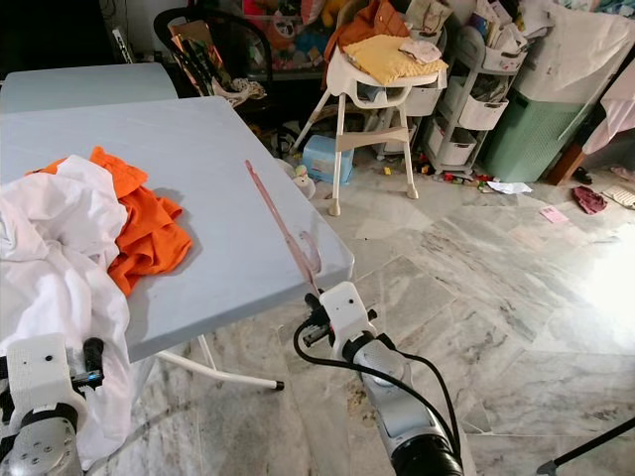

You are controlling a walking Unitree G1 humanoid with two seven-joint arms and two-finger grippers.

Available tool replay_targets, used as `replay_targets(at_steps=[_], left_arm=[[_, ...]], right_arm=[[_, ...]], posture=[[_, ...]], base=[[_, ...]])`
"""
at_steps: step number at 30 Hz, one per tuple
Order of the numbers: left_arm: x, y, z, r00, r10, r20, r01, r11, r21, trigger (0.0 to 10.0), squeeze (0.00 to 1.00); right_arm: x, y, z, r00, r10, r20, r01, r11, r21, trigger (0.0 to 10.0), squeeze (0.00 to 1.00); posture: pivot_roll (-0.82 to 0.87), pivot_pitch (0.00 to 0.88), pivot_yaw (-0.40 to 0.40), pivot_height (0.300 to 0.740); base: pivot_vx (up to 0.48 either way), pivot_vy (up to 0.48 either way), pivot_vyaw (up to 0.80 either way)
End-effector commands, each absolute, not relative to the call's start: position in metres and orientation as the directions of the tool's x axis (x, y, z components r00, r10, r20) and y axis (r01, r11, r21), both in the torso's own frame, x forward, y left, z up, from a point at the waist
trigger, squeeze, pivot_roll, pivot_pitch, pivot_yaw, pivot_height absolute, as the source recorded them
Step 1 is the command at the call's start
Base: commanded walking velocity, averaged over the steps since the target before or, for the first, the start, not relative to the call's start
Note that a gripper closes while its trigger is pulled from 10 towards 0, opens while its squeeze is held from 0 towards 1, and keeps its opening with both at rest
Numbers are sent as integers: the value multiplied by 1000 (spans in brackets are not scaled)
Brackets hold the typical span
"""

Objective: Hang hanger

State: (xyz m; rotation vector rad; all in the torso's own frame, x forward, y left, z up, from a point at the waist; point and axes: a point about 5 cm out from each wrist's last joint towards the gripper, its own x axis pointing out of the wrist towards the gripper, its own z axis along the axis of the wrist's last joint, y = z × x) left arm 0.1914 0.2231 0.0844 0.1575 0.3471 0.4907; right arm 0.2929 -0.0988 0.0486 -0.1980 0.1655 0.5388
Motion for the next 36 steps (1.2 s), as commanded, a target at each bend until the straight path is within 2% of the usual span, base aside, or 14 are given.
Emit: replay_targets(at_steps=[1,36], left_arm=[[192,223,77,807,497,-318,-443,866,230,0,0],[206,233,83,803,530,-273,-473,845,250,0,0]], right_arm=[[288,-101,36,825,490,-283,-539,832,-131,10000,0],[286,-104,34,831,475,-290,-527,839,-135,10000,0]], posture=[[122,0,-93,740],[111,0,-84,740]], base=[[0,0,0],[0,0,0]])
